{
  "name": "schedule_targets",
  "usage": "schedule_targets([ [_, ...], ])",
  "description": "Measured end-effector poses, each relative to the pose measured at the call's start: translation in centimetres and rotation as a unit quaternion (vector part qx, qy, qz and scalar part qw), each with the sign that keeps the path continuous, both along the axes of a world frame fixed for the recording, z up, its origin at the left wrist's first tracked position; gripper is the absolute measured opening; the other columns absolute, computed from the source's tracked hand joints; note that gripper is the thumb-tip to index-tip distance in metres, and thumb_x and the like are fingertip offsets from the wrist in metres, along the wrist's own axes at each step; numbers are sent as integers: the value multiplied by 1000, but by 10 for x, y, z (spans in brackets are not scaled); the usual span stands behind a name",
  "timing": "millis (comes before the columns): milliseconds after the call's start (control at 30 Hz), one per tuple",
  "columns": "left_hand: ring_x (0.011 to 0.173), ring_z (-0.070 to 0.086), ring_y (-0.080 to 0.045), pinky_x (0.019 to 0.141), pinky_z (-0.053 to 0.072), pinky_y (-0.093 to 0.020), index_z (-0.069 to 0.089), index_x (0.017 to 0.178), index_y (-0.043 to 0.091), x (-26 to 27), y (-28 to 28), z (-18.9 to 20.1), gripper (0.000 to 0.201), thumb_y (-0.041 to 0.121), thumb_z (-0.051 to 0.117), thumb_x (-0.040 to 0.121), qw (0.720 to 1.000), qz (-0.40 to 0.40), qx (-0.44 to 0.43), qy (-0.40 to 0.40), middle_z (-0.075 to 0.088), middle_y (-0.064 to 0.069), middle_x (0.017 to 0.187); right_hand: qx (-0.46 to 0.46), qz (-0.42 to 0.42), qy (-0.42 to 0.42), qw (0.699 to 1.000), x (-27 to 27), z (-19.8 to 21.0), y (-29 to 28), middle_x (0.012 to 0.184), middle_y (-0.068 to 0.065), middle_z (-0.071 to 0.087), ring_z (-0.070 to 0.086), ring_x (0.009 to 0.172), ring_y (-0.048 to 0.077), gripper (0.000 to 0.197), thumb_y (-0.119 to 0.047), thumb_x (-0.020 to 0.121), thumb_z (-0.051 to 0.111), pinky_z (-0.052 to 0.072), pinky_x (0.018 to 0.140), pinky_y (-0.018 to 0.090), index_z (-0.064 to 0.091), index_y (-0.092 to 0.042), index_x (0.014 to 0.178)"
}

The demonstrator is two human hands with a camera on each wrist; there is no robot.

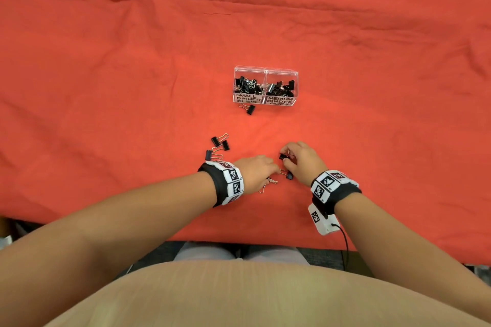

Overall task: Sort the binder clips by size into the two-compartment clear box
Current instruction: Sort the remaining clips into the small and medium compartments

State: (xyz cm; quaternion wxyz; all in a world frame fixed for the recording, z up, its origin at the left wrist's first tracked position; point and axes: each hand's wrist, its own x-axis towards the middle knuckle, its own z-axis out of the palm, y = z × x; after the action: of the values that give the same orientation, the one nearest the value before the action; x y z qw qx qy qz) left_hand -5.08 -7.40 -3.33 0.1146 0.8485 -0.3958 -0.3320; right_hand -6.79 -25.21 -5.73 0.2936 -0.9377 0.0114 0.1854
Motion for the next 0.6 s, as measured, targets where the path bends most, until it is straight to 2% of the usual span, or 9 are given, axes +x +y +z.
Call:
schedule_targets([
  [100, 120, 41, -25, 88, 47, -41, 47, 132, 16, -1, 3, -4, 37, 18, 48, 95, 998, -54, 24, -30, 48, -9, 122, 5, -21, -21, 1000, 5, -2, 3, 98, 6, 49, 52, 92, 20, 23, -10, 83, 56, 41, 88, 31, 59, -10, 106],
  [200, 114, 42, -26, 83, 49, -44, 53, 124, 13, -1, 6, -6, 30, 17, 48, 95, 996, -67, 31, -49, 47, -10, 115, 19, -25, -31, 999, 12, -1, 7, 102, 10, 55, 53, 96, 23, 19, -8, 85, 54, 40, 86, 29, 57, -8, 104],
  [300, 113, 45, -30, 80, 48, -42, 54, 114, 6, 3, 8, -8, 22, 13, 49, 93, 998, -24, 29, -48, 46, -15, 117, 64, -85, -36, 994, 22, 7, 10, 95, 6, 61, 56, 87, 21, 16, -7, 86, 53, 43, 81, 28, 57, -8, 102],
  [400, 119, 46, -32, 93, 44, -42, 50, 120, 2, 8, 10, -8, 28, 11, 48, 93, 999, 28, 20, -21, 41, -20, 130, 94, -148, -63, 983, 43, 23, 11, 87, 0, 59, 53, 77, 15, 13, -10, 90, 50, 37, 70, 21, 59, -9, 100],
  [500, 110, 48, -31, 82, 49, -47, 50, 113, 6, 10, 14, -9, 22, 11, 51, 92, 997, 32, 7, -63, 46, -13, 119, 94, -156, -82, 980, 73, 42, 9, 86, -1, 56, 50, 74, 14, 14, -13, 92, 48, 36, 68, 23, 58, -9, 101],
  [600, 110, 46, -28, 80, 50, -44, 51, 111, 10, 9, 16, -11, 20, 5, 46, 92, 996, 21, 14, -83, 49, -9, 116, 62, -153, -95, 982, 103, 50, 8, 90, 3, 57, 50, 79, 16, 16, -11, 89, 48, 43, 73, 29, 59, -8, 101],
])
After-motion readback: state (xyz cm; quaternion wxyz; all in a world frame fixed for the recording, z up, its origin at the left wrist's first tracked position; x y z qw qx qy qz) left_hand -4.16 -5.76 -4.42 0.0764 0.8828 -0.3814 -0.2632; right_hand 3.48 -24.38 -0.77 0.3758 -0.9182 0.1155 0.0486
